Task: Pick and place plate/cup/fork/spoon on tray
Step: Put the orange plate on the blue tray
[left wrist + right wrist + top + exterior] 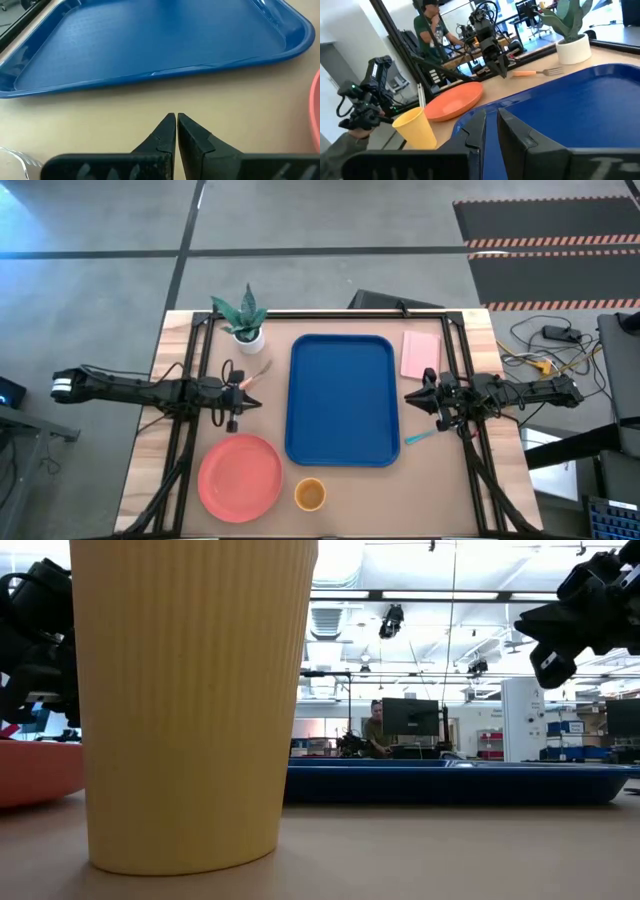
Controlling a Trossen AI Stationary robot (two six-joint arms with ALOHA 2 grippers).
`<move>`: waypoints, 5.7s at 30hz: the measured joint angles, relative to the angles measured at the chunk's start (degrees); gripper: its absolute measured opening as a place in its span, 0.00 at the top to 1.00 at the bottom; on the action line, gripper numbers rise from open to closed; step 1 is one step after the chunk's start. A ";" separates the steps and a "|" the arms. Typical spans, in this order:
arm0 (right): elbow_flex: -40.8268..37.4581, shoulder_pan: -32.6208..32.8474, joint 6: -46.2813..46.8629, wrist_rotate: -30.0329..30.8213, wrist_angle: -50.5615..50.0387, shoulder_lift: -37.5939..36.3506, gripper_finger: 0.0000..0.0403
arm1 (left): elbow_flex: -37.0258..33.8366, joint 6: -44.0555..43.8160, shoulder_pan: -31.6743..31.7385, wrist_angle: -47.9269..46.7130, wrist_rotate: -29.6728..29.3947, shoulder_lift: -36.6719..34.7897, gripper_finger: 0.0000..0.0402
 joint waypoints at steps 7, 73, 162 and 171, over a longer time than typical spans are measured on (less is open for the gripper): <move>0.00 0.00 -0.10 0.04 0.48 0.00 0.91 | -0.02 -24.13 -0.09 14.38 0.80 -0.02 1.00; 0.89 0.02 -17.27 7.30 12.63 0.00 0.91 | 10.76 -41.51 -2.97 53.80 -0.92 14.02 1.00; 1.16 0.00 -19.63 7.48 12.15 0.00 0.91 | 45.11 -42.31 -27.43 -50.18 -7.93 43.78 0.63; 1.16 -0.02 -19.62 7.48 12.15 0.00 0.91 | 43.92 -41.46 -27.43 -50.03 -8.13 43.82 0.63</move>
